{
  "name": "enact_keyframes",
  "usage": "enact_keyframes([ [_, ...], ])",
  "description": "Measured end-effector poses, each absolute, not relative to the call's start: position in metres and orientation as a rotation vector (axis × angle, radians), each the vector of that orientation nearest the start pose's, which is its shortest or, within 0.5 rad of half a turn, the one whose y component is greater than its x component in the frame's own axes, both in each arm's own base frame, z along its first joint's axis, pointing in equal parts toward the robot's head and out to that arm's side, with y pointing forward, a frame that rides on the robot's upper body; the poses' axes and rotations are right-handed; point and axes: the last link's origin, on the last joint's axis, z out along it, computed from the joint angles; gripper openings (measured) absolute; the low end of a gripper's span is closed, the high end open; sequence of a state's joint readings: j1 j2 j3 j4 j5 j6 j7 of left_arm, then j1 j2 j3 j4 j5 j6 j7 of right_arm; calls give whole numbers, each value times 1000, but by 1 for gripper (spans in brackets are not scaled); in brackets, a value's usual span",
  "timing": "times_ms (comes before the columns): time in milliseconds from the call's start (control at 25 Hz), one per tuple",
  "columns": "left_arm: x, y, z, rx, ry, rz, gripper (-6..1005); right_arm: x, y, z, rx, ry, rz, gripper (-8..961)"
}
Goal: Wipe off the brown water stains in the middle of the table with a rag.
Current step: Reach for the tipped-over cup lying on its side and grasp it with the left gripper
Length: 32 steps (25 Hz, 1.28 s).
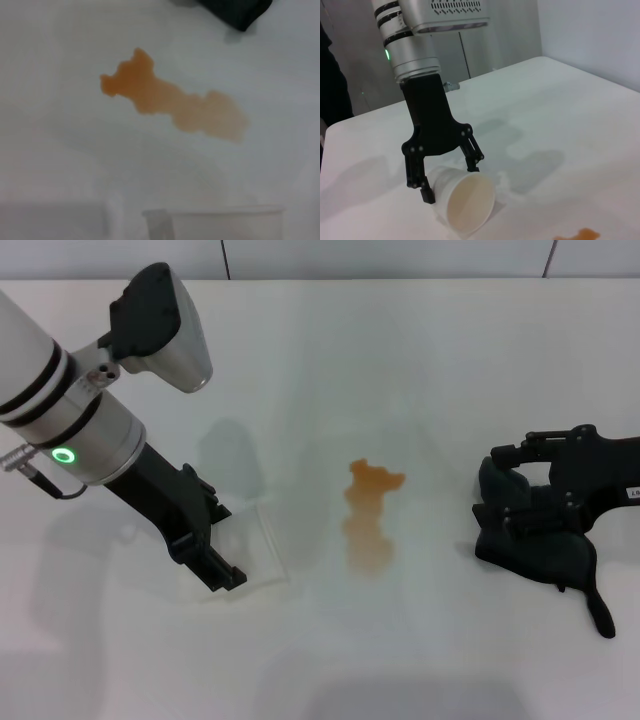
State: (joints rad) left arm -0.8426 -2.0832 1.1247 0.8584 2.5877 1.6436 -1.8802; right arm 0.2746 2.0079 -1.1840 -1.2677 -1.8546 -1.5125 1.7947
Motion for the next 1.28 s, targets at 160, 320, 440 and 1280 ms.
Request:
enact_keyframes([
  [160, -193, 362, -27, -3104, -455, 580, 890, 229, 307, 40, -2814, 539, 386, 802],
  [320, -192, 363, -28, -3105, -444, 580, 890, 228, 308, 40, -2814, 538, 386, 802],
  [440, -192, 364, -27, -3102, -440, 580, 890, 228, 308, 40, -2815, 537, 386, 802],
  [1280, -188, 367, -31, -3104, -374, 585, 889, 229, 307, 39, -2815, 544, 389, 801],
])
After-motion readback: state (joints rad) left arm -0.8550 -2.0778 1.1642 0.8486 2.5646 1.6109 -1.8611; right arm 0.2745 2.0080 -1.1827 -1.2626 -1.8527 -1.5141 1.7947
